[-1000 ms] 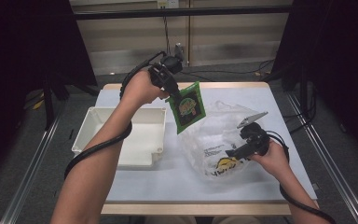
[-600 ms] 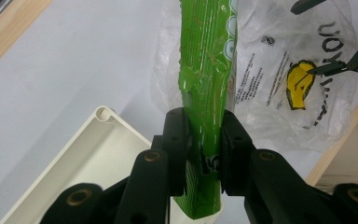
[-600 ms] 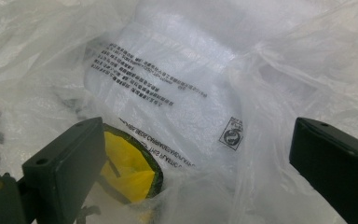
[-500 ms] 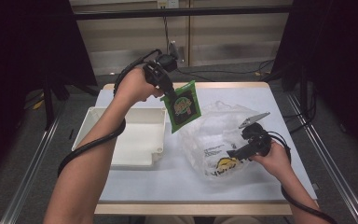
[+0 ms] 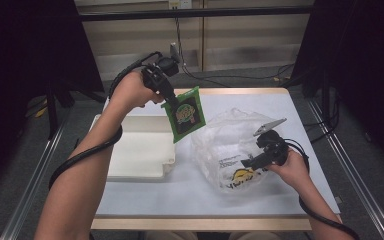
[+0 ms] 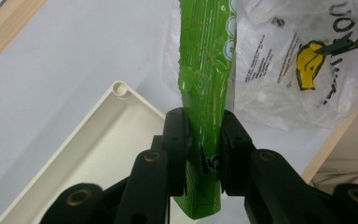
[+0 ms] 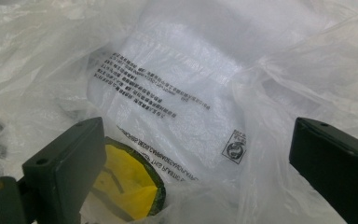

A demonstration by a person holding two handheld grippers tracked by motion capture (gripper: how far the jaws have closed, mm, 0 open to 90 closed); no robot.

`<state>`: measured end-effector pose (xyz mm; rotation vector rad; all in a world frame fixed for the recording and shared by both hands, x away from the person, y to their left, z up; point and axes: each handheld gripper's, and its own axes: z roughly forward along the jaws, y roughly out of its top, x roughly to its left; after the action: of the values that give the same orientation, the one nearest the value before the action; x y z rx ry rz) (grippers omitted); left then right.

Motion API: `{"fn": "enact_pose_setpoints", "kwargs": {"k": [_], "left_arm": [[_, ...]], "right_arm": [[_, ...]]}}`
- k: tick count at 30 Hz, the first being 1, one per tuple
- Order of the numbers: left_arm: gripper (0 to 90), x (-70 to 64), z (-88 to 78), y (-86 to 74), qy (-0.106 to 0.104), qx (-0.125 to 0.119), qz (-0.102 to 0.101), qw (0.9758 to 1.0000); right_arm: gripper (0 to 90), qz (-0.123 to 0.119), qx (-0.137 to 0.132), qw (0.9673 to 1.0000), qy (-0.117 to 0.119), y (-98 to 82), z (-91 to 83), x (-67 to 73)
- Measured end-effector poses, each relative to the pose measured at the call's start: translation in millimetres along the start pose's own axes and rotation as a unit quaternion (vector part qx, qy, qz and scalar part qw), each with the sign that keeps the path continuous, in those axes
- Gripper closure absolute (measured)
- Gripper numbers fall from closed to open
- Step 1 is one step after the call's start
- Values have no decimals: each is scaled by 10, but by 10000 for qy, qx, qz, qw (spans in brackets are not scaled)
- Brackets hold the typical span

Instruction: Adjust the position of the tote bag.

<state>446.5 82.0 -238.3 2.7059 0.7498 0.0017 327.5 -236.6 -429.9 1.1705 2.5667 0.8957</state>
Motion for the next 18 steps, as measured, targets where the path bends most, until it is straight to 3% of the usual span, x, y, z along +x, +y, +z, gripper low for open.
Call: {"fn": "enact_pose_setpoints", "kwargs": {"k": [15,18], "left_arm": [[756,101,-92,-154,57,-37,-81,9999],[756,118,-97,-184,46,-13,-20,10000]], "right_arm": [[38,-40,-10,10000,38,31,9,-16],[37,-12,11,10000,11,25,-3,-25]]}}
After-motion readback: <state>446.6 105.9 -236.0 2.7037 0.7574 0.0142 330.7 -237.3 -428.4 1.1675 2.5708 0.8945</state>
